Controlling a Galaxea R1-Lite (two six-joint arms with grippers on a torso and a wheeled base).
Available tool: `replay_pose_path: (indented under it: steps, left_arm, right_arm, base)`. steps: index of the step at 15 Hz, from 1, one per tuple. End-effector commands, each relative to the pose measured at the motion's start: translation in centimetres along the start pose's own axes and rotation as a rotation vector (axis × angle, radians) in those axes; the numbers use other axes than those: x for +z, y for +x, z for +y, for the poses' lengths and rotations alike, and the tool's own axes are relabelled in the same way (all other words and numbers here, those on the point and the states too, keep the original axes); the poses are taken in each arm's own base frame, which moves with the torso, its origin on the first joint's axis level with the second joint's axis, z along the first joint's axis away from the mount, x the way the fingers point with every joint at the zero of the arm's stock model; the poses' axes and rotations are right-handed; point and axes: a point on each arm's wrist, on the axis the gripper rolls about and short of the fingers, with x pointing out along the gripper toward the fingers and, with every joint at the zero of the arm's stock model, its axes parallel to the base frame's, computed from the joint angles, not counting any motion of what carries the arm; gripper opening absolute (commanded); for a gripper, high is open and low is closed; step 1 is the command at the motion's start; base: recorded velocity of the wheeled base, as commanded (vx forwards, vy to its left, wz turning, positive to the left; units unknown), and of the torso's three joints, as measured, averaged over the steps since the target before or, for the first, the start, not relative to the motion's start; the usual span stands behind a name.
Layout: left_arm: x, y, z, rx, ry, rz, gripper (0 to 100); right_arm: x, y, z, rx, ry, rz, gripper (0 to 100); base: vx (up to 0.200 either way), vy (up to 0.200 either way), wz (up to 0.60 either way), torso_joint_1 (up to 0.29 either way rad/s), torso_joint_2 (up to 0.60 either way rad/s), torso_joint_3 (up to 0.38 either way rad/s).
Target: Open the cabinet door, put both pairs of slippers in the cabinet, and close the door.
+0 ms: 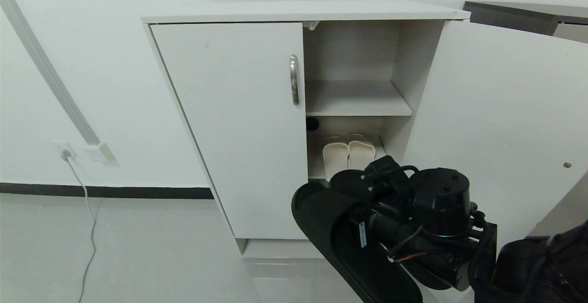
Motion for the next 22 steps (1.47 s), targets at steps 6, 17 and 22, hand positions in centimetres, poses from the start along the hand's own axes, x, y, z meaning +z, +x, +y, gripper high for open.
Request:
replay_pose_path:
  steps: [6, 17, 22]
  left_arm:
    - [0.0, 0.0, 0.0, 0.001, 0.0, 0.0, 0]
    - [0.0, 0.0, 0.0, -0.004, 0.001, 0.002, 0]
    - [0.0, 0.0, 0.0, -0.004, 0.001, 0.0, 0]
  right_arm:
    - [-0.4, 0.4, 0.1, 0.001, -0.002, 0.012, 0]
    - [2.8, 5.0, 3.6, -0.274, -0.009, -0.041, 0]
    - [9.8, 5.9, 4.7, -0.479, 0.152, -0.015, 0]
  base:
    - [0.0, 0.0, -0.3, 0.0, 0.0, 0.004]
    - [0.0, 0.0, 0.0, 0.0, 0.0, 0.0]
    - [0.0, 0.0, 0.0, 0.0, 0.0, 0.0]
